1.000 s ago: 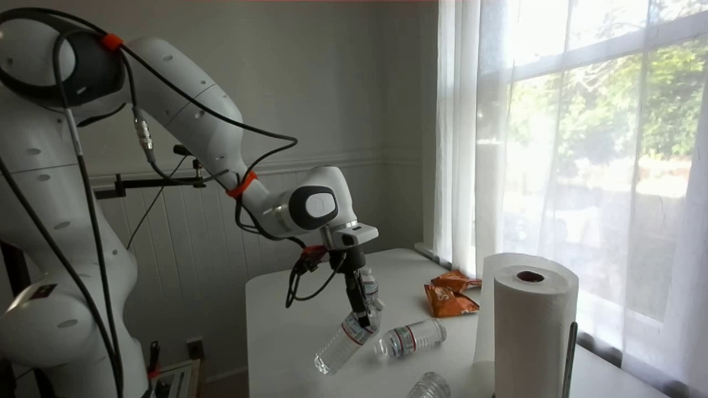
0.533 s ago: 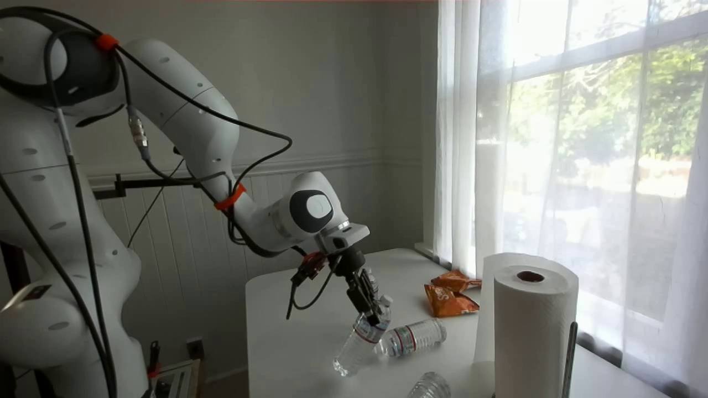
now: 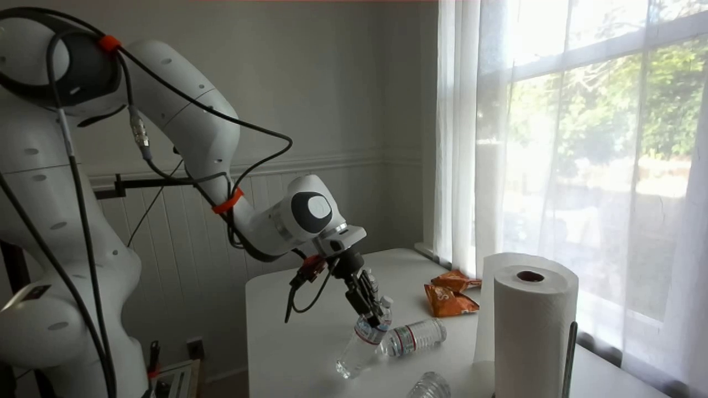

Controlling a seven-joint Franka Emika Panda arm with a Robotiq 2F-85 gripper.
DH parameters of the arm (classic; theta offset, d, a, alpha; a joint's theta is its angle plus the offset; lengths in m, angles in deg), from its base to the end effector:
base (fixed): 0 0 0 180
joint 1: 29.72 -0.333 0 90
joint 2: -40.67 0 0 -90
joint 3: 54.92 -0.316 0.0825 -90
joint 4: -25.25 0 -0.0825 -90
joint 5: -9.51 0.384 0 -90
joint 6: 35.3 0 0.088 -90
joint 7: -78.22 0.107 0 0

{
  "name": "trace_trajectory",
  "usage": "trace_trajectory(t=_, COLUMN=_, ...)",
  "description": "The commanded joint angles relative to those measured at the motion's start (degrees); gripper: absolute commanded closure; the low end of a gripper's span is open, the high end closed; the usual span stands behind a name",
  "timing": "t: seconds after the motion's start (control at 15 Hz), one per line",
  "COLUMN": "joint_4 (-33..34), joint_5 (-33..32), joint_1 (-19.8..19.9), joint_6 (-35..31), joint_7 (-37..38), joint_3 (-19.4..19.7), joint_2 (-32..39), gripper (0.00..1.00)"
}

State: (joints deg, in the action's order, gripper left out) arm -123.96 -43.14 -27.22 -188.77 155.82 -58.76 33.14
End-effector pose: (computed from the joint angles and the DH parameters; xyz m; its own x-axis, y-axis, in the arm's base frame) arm 0.4410 0.0345 0.3123 0.7699 -0.4181 0.4820 -0.5335 -0.8362 0.1268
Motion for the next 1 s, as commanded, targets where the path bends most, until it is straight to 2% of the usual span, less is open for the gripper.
trace_trajectory(t=0.0, joint_4=0.3, joint_5=-4.1, joint_1=0.4, joint_6=1.8, joint_7=3.5, joint_3=-0.8, joint_2=0.0, gripper=0.79)
trace_trajectory(t=0.27, joint_4=-0.4, joint_5=-8.8, joint_1=0.2, joint_6=2.6, joint_7=7.9, joint_3=-1.2, joint_2=-1.0, gripper=0.79)
trace_trajectory(t=0.93, joint_4=-1.1, joint_5=-30.8, joint_1=0.1, joint_6=3.1, joint_7=30.4, joint_3=-1.7, joint_2=-0.7, gripper=0.79)
